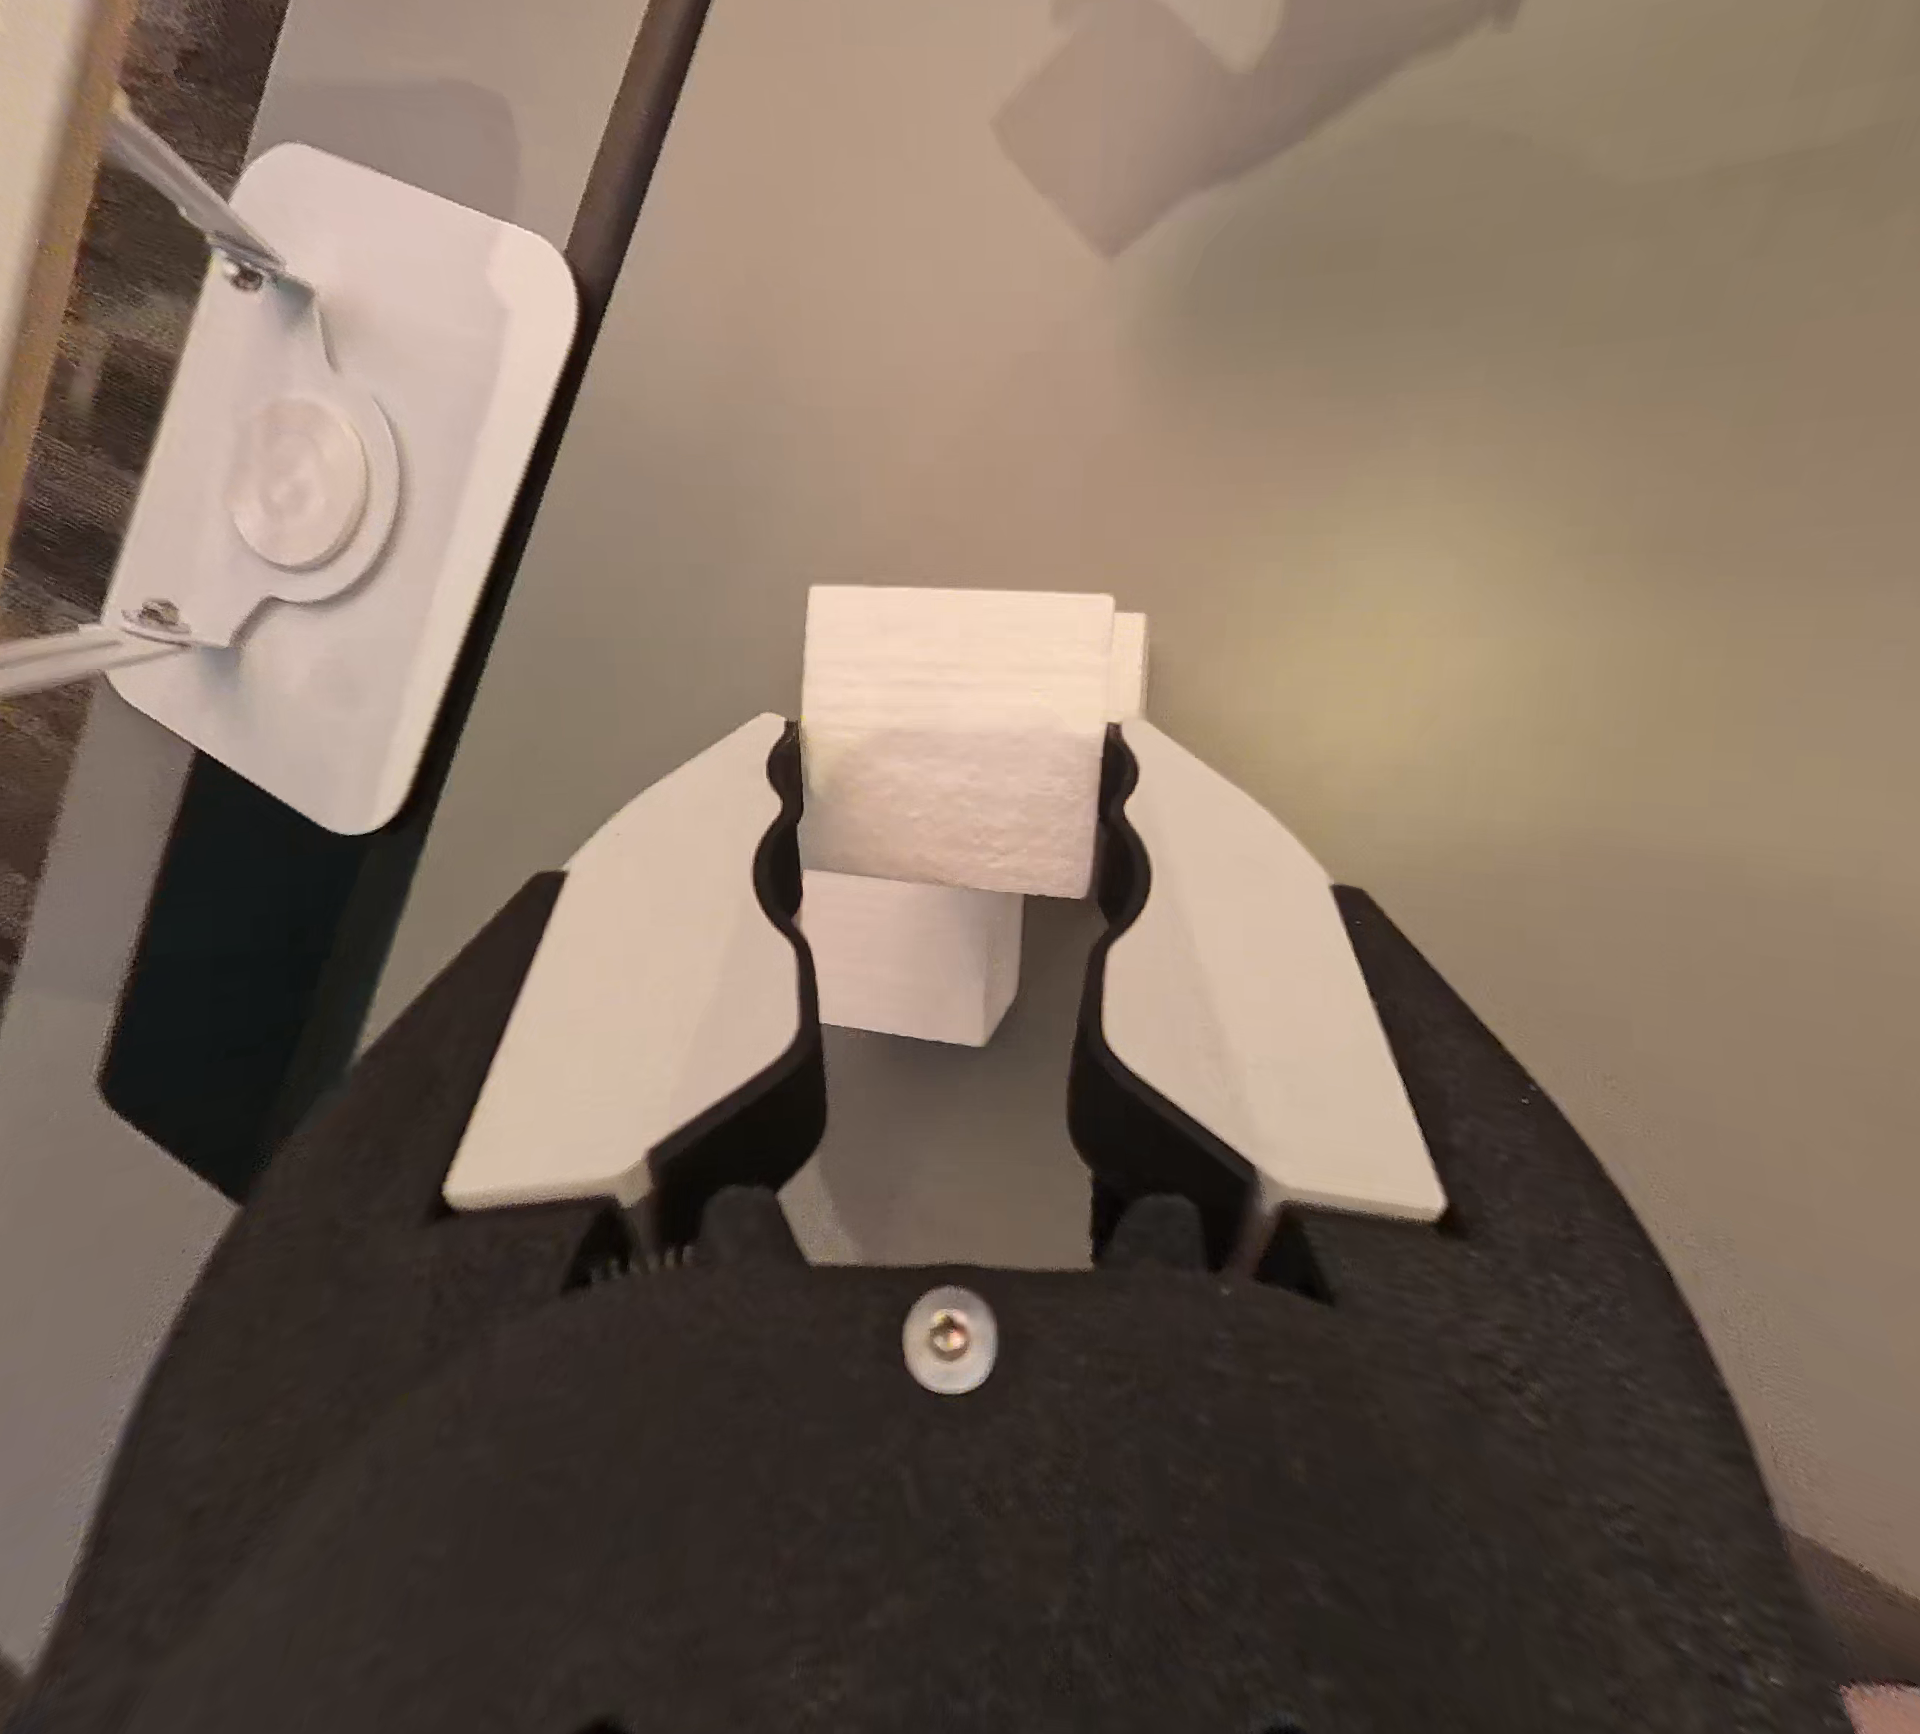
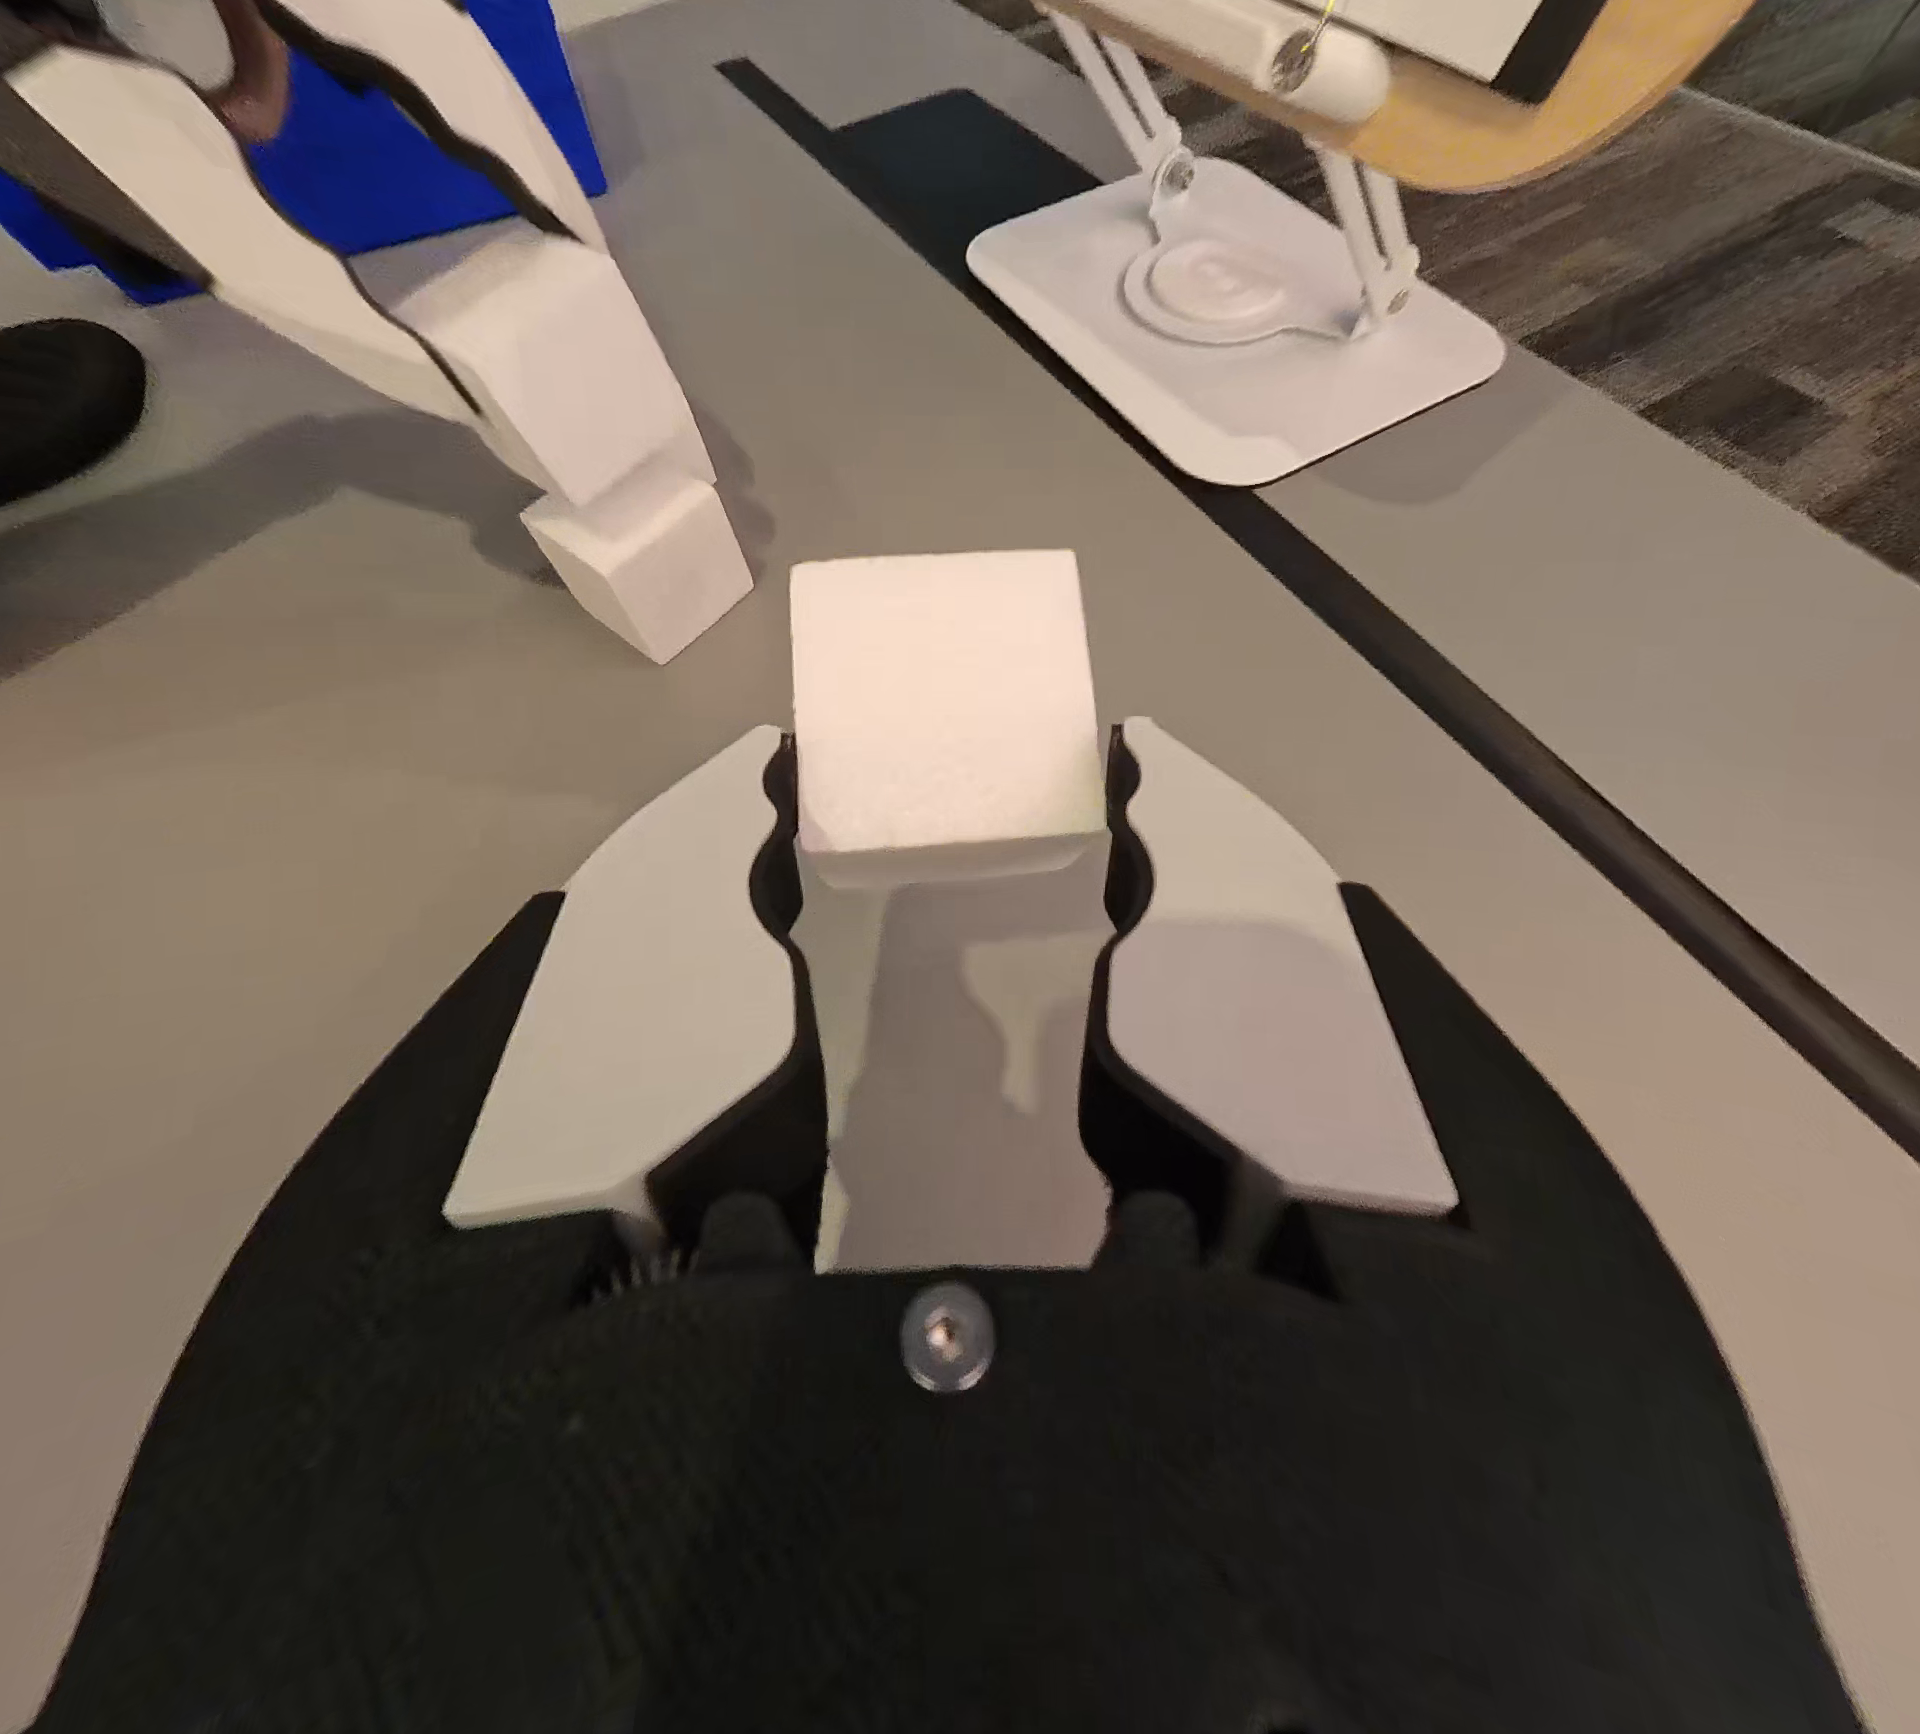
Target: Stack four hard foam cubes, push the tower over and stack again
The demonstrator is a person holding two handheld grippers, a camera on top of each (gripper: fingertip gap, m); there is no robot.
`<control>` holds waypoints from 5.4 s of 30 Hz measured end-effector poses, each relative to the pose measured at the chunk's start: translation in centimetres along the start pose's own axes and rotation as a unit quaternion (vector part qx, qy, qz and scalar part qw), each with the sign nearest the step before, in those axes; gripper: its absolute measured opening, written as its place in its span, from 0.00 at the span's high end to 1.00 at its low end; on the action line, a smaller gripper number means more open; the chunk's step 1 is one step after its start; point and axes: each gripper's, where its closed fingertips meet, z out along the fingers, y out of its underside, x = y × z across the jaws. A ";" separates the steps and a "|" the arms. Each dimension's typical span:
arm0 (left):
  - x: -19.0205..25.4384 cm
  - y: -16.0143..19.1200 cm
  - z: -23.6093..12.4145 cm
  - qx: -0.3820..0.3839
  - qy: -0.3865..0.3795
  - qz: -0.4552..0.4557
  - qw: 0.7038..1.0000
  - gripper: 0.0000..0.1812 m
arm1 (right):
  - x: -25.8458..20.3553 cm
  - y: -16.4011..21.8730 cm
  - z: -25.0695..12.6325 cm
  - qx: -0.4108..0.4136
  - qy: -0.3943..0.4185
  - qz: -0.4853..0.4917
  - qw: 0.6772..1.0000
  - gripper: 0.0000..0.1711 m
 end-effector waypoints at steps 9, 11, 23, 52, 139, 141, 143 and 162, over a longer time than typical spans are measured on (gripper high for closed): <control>0.7 -0.6 0.7 0.015 0.029 -0.003 0.999 0.70 | -0.3 0.4 0.1 -0.021 0.001 -0.020 1.000 0.66; 1.0 -0.7 0.8 0.016 0.036 -0.002 0.999 0.70 | -0.3 0.9 0.5 -0.033 0.000 -0.023 0.999 0.66; 0.9 0.2 1.5 -0.009 0.038 -0.015 0.999 0.70 | -0.6 2.2 1.5 -0.064 -0.006 -0.027 0.998 0.66; -7.4 0.2 -20.2 0.473 -0.018 -0.217 0.854 0.69 | -13.1 -8.0 10.2 -0.145 -0.256 -0.228 0.928 0.66; -2.7 -4.9 -11.3 0.238 -0.005 -0.021 0.971 0.69 | -3.8 -6.4 -3.6 0.136 -0.176 -0.067 0.973 0.62; -2.2 -5.8 -10.4 0.221 0.011 -0.012 0.975 0.69 | -3.9 -6.2 -3.5 0.132 -0.177 -0.067 0.973 0.62; -1.8 -6.1 -9.4 0.208 0.018 -0.001 0.978 0.69 | -3.9 -6.0 -3.4 0.129 -0.178 -0.066 0.973 0.62; -1.3 -5.5 -7.1 0.202 0.045 -0.002 0.978 0.68 | -3.6 -4.5 -2.0 0.105 -0.197 -0.037 0.974 0.62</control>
